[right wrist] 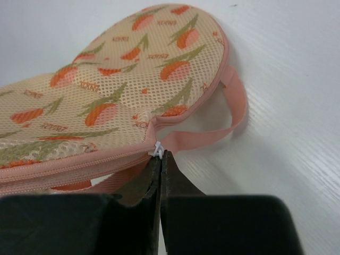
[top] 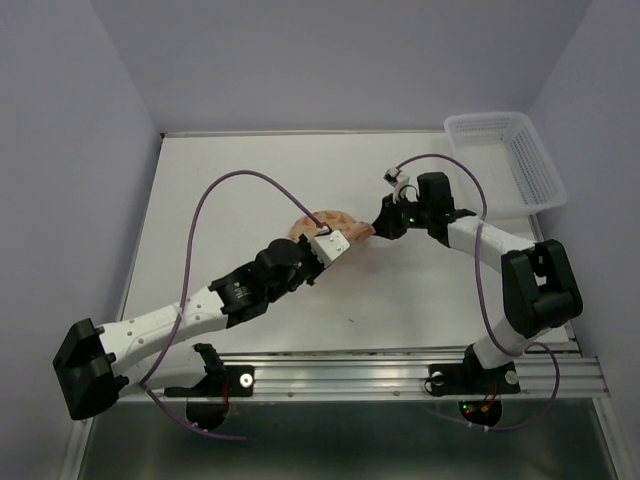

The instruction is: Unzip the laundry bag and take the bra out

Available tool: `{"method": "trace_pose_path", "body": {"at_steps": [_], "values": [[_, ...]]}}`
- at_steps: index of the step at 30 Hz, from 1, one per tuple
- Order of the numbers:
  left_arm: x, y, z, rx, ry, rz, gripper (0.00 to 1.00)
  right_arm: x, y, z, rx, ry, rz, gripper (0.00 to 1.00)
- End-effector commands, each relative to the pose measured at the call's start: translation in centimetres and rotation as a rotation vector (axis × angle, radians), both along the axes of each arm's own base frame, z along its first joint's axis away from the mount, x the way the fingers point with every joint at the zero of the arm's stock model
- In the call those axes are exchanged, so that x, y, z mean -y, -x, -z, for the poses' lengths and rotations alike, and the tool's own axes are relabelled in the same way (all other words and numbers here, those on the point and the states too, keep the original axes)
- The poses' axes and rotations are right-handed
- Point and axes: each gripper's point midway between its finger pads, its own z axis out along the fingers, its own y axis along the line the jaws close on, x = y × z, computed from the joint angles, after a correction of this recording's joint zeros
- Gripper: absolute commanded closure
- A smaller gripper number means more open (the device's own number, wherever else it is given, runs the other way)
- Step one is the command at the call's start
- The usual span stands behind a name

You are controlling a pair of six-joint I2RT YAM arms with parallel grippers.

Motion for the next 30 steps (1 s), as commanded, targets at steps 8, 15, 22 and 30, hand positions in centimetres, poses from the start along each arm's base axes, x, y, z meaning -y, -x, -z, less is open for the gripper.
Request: {"method": "trace_pose_path", "body": {"at_steps": [8, 15, 22, 30], "values": [[-2.1, -4.1, 0.3, -0.05, 0.235, -0.325, 0.75, 5.8, -3.0, -6.3, 0.212, 0.061, 0.288, 0.99], [-4.0, -6.5, 2.2, -0.14, 0.241, -0.375, 0.16, 4.1, -1.0, -7.2, 0.216, 0.092, 0.271, 0.99], [-2.0, -6.2, 2.4, -0.211, 0.21, -0.295, 0.01, 1.2, 0.5, -7.9, 0.202, 0.099, 0.28, 0.99], [2.5, -3.8, 0.2, -0.239, 0.237, -0.139, 0.01, -0.7, 0.9, -8.4, 0.197, 0.099, 0.297, 0.99]]}}
